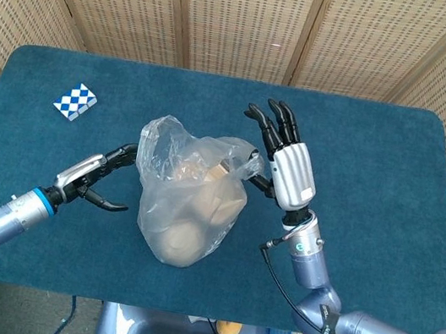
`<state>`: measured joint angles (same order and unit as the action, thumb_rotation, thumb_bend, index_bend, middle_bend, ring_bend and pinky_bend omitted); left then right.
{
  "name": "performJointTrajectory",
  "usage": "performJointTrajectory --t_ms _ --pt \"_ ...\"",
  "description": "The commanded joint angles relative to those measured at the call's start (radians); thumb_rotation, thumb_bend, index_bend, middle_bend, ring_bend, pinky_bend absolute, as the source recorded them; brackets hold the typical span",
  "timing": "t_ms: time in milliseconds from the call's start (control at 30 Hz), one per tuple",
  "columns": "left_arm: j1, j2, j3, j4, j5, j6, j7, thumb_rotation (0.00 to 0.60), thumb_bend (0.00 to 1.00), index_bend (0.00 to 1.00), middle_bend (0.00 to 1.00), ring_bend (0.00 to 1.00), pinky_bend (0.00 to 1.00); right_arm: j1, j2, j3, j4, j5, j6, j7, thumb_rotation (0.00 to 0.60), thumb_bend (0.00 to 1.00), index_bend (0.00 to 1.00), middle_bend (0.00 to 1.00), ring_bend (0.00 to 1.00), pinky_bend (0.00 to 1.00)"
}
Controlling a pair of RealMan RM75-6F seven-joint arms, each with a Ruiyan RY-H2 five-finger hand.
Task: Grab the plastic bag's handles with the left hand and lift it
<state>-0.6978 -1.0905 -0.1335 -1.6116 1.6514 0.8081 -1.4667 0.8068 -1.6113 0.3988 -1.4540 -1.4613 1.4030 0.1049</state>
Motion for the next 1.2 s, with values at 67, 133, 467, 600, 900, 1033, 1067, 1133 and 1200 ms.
performJointTrajectory --t_ms 67,133,467,600,900,1033,1067,1133,1200 --pt "-0.114 -0.043 0.026 0.097 0.045 -0.041 -0.158 0.600 0.15 0.00 0.00 0.00 0.00 0.001 0.001 -0.002 -0.013 -0.008 0.004 -0.002 0.600 0.84 0.00 0.25 0.03 0.01" --pt "-0.146 -0.057 0.029 0.107 0.036 -0.058 -0.209 0.600 0.15 0.00 0.00 0.00 0.00 0.003 0.000 -0.002 -0.019 -0.010 0.005 -0.003 0.600 0.84 0.00 0.25 0.03 0.01" --pt "-0.244 -0.104 0.059 0.167 0.018 -0.071 -0.448 0.600 0.14 0.00 0.00 0.00 0.00 0.010 -0.003 0.009 -0.019 0.003 -0.005 -0.009 0.600 0.84 0.00 0.25 0.03 0.01" --pt "-0.250 -0.114 0.072 0.190 0.008 -0.041 -0.513 0.600 0.14 0.00 0.00 0.00 0.00 0.010 0.000 0.006 -0.018 -0.002 -0.004 -0.010 0.600 0.84 0.00 0.25 0.03 0.01" --pt "-0.259 -0.152 0.072 0.254 0.006 0.039 -0.600 0.600 0.15 0.01 0.00 0.01 0.00 0.010 0.002 0.005 -0.022 -0.003 -0.003 -0.017 0.600 0.84 0.00 0.25 0.03 0.01" --pt "-0.278 -0.160 0.152 0.302 0.183 0.189 -0.746 0.600 0.16 0.12 0.14 0.14 0.07 0.008 0.002 0.004 -0.022 -0.001 -0.001 -0.019 0.600 0.84 0.00 0.25 0.03 0.01" --pt "-0.284 -0.163 0.174 0.329 0.218 0.225 -0.790 0.600 0.16 0.16 0.19 0.19 0.10 0.007 0.002 0.004 -0.022 0.000 -0.001 -0.018 0.600 0.84 0.00 0.25 0.03 0.01" --pt "-0.299 -0.167 0.237 0.393 0.307 0.314 -0.882 0.600 0.18 0.20 0.28 0.26 0.15 0.006 0.003 0.006 -0.022 0.002 0.000 -0.015 0.600 0.84 0.00 0.25 0.03 0.01" --pt "-0.318 -0.175 0.287 0.465 0.360 0.373 -0.951 0.593 0.18 0.21 0.34 0.31 0.18 0.004 0.006 0.005 -0.021 0.000 0.001 -0.014 0.600 0.84 0.00 0.25 0.03 0.01"
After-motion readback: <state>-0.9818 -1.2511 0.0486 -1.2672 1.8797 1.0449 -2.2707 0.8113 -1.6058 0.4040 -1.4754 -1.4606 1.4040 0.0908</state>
